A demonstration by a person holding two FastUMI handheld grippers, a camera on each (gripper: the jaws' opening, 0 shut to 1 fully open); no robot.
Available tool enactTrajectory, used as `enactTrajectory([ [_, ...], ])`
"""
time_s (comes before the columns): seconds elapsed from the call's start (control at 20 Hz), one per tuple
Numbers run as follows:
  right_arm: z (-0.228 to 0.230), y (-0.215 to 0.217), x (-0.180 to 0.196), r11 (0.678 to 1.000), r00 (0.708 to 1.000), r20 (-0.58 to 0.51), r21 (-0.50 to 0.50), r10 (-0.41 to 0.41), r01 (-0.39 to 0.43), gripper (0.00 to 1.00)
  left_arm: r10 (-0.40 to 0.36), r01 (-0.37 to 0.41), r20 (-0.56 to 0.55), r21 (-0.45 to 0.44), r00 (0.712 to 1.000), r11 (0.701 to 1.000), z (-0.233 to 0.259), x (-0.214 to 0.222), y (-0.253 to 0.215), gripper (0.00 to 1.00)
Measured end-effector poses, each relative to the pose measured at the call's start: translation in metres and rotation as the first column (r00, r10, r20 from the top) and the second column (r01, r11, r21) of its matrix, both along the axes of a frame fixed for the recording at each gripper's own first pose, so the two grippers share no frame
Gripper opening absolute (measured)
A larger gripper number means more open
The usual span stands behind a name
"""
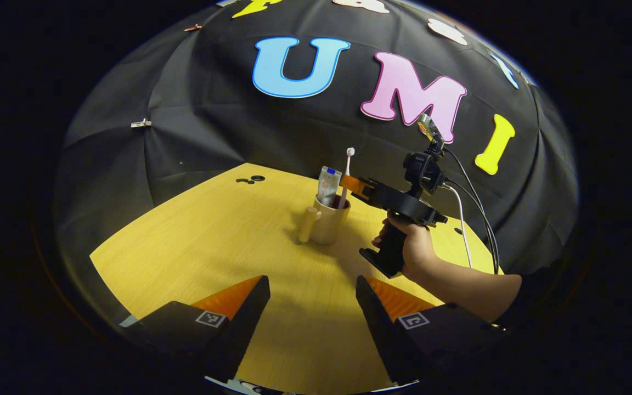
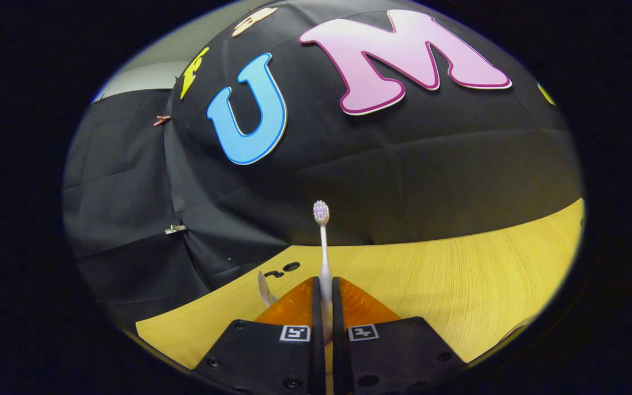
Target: Put the toothbrush and toothpaste on the desktop into the cup, then pick up the cup and place it on the coaster on the desktop.
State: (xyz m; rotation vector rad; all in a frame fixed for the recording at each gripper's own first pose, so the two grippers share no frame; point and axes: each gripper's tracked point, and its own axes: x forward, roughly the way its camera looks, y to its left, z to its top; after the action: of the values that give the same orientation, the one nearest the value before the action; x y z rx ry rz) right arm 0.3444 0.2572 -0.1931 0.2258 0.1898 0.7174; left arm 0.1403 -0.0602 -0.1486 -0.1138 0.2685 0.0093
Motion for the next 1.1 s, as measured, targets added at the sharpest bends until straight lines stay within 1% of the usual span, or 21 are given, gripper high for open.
enactTrajectory([
  [0.05, 0.002, -0.002, -0.002, 1.000, 1.000, -0.004, 0.011, 0.002, -0.002, 0.13, -0.005, 0.005, 0.002, 0.002, 1.000, 1.000, 0.001, 0.002, -0.001, 0.98],
  [0.1, 0.004, -0.004, -0.004, 1.000, 1.000, -0.007, 0.018, 0.006, -0.006, 0.13, -0.011, 0.011, 0.001, 0.005, 1.000, 1.000, 0.000, 0.005, -0.002, 0.98],
  [0.15, 0.002, -0.008, -0.007, 1.000, 1.000, -0.011, 0.013, 0.007, -0.007, 0.13, -0.016, 0.016, 0.000, 0.008, 1.000, 1.000, 0.000, 0.007, -0.002, 0.98],
  [0.2, 0.001, -0.013, -0.008, 1.000, 1.000, -0.016, -0.004, -0.002, 0.002, 0.16, -0.022, 0.022, 0.002, 0.012, 1.000, 1.000, 0.001, 0.011, -0.004, 0.98],
  [0.3, 0.004, -0.030, -0.012, 0.999, 1.000, -0.018, -0.028, -0.025, 0.024, 0.48, -0.033, 0.033, 0.014, 0.034, 0.999, 0.999, 0.010, 0.019, -0.002, 0.98],
  [0.4, 0.012, -0.057, -0.016, 0.998, 0.998, -0.015, -0.028, -0.054, 0.054, 0.80, -0.062, 0.061, 0.015, 0.054, 0.998, 0.997, 0.019, 0.034, 0.001, 0.98],
  [0.45, 0.016, -0.073, -0.017, 0.997, 0.997, -0.026, -0.021, -0.075, 0.075, 0.80, -0.082, 0.081, 0.012, 0.067, 0.997, 0.994, 0.023, 0.043, 0.003, 0.98],
  [0.5, 0.014, -0.090, -0.020, 0.995, 0.994, -0.049, -0.032, -0.094, 0.092, 0.89, -0.107, 0.107, -0.001, 0.088, 0.994, 0.990, 0.023, 0.050, 0.004, 0.97],
  [0.55, 0.008, -0.101, -0.022, 0.994, 0.992, -0.069, -0.046, -0.106, 0.103, 1.00, -0.125, 0.126, -0.019, 0.111, 0.992, 0.986, 0.022, 0.055, 0.008, 0.98],
  [0.7, 0.010, -0.150, -0.021, 0.979, 0.980, -0.069, -0.097, -0.186, 0.179, 0.98, -0.149, 0.160, -0.082, 0.149, 0.985, 0.976, 0.016, 0.077, 0.019, 0.98],
  [0.85, 0.017, -0.197, -0.024, 0.964, 0.966, -0.069, -0.120, -0.248, 0.239, 0.98, -0.178, 0.194, -0.111, 0.157, 0.978, 0.968, 0.019, 0.100, 0.022, 0.98],
  [1.0, 0.022, -0.250, -0.027, 0.938, 0.942, -0.077, -0.149, -0.326, 0.312, 0.98, -0.215, 0.237, -0.147, 0.151, 0.965, 0.960, 0.021, 0.128, 0.022, 0.98],
  [1.1, 0.026, -0.282, -0.029, 0.920, 0.923, -0.086, -0.155, -0.375, 0.360, 0.98, -0.230, 0.261, -0.178, 0.177, 0.957, 0.949, 0.018, 0.145, 0.026, 0.98],
])
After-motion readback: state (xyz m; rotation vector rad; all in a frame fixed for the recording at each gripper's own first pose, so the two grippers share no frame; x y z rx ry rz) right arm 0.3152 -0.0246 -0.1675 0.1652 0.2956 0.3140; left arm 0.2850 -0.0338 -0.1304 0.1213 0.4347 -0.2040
